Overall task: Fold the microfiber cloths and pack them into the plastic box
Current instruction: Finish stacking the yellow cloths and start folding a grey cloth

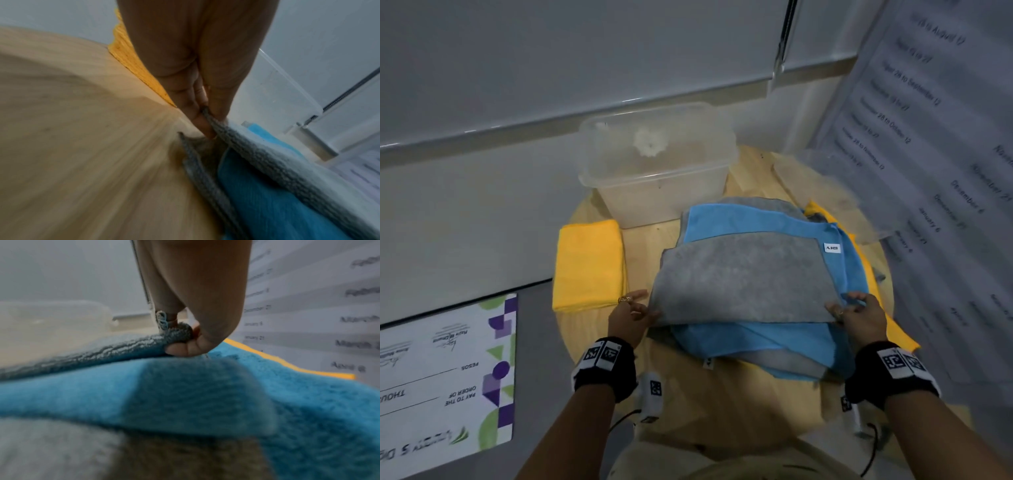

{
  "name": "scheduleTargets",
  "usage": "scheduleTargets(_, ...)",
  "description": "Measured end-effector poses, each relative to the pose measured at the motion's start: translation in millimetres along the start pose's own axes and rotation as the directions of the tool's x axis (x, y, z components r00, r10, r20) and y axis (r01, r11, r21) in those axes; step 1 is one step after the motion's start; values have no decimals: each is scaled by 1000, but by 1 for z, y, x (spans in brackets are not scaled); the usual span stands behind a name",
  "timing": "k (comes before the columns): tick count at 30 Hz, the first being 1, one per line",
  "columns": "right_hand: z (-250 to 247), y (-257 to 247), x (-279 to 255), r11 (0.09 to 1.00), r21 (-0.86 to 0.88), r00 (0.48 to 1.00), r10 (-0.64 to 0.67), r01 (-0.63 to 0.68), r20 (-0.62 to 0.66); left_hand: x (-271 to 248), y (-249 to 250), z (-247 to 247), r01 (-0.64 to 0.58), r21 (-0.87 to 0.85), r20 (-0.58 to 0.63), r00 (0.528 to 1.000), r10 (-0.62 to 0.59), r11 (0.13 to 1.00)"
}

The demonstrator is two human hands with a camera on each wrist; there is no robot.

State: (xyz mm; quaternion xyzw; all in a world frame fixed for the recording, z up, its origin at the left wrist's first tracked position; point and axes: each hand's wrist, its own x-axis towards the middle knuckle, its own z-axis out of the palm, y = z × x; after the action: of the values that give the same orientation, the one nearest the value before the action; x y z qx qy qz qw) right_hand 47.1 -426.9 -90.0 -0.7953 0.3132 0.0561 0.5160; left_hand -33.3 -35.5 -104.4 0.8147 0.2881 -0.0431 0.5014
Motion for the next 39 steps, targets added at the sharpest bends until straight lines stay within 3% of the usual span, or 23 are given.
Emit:
scheduleTargets(4,2,-8,-5,925,-368,990,-55,99,127,-9,-2,7,90,116,140,984,-106,989)
scheduleTargets(6,6,-26,-9,824,-542,986,-121,164,115,-12,13,5,0,249,163,986,-41,969)
scheduleTargets(7,10,-36,-11,755,-620,974,-213,214,76,-11,25,6,-85,340,152,988,34,937)
scheduleTargets(9,26,-54,-15,641,-643,870,-485,420,85,-8,56,16,-253,474,108,967,229,843)
scheduleTargets(11,56,-64,-19,506,-557,720,-641,658,268,3,85,43,-386,562,181,920,347,732)
scheduleTargets(12,74,-66,-20,449,-536,680,-625,715,384,8,95,63,-423,611,268,906,327,670)
scheduleTargets(14,106,-59,-21,376,-574,685,-442,728,579,14,98,101,-442,668,434,885,170,599)
scheduleTargets(17,120,-35,-7,260,-620,673,-286,740,682,9,75,127,-443,672,519,853,49,593)
scheduleTargets(19,112,-30,7,259,-619,671,-291,742,682,9,56,121,-419,659,496,866,58,625)
scheduleTargets(25,92,-47,37,441,-683,806,-203,582,555,30,36,83,-159,713,315,943,-110,683)
scheduleTargets(28,87,-50,45,524,-670,835,-168,526,524,42,35,67,-13,709,191,966,-174,705)
scheduleTargets(30,86,-48,47,543,-657,833,-165,523,528,43,42,62,113,634,14,988,-157,765)
scheduleTargets(33,86,-48,47,536,-657,830,-173,530,530,43,48,57,299,496,-142,954,-263,815)
scheduleTargets(35,85,-51,41,520,-669,834,-183,531,520,43,43,55,361,459,-70,926,-372,812)
scheduleTargets(37,88,-53,32,466,-671,815,-278,577,507,40,38,51,325,519,48,912,-407,791)
scheduleTargets(39,95,-53,18,326,-614,687,-470,719,554,35,35,46,300,560,73,911,-407,772)
